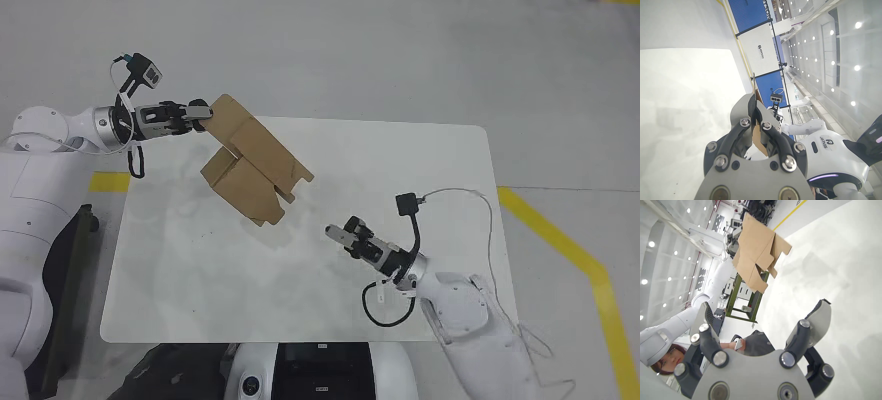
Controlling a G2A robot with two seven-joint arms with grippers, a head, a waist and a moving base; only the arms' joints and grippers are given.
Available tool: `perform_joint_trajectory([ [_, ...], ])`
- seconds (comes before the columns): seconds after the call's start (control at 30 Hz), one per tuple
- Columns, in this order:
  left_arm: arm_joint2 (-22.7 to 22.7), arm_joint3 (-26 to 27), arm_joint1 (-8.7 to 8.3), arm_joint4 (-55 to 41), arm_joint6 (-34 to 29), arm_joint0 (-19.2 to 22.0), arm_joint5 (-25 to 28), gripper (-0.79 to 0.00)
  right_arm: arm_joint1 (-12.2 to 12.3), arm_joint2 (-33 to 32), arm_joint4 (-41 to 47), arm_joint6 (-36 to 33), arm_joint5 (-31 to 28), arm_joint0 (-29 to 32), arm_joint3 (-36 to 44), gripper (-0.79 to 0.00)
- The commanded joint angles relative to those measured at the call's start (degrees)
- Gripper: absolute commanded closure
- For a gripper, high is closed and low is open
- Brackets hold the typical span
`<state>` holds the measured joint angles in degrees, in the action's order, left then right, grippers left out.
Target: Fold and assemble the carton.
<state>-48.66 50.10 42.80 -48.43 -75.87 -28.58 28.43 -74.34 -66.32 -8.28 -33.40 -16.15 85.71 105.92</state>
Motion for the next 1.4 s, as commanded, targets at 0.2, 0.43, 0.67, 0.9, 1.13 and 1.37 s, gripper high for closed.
perform_joint_trajectory([
  [0.2,0.0,0.0,0.0,0.0,0.0,0.0,0.0,0.0,-0.46,3.21,0.85,1.88,-8.48,-2.89,-4.95,-0.785],
  [0.43,0.0,0.0,0.0,0.0,0.0,0.0,0.0,0.0,-0.46,3.21,0.85,1.88,-8.48,-2.89,-4.95,-0.785],
  [0.67,0.0,0.0,0.0,0.0,0.0,0.0,0.0,0.0,-1.23,7.38,6.4,0.09,-6.86,-6.83,-10.85,-0.785],
  [0.9,0.0,0.0,0.0,0.0,0.0,0.0,0.0,0.0,-3.0,13.63,6.99,4.06,-11.85,-12.14,-18.25,-0.785],
  [1.13,0.0,0.0,0.0,0.0,0.0,0.0,0.0,0.0,-4.73,17.8,9.43,7.47,-15.39,-16.15,-23.14,-0.785],
  [1.37,0.0,0.0,0.0,0.0,0.0,0.0,0.0,0.0,-6.07,20.12,10.47,10.29,-17.09,-18.82,-27.09,-0.785],
])
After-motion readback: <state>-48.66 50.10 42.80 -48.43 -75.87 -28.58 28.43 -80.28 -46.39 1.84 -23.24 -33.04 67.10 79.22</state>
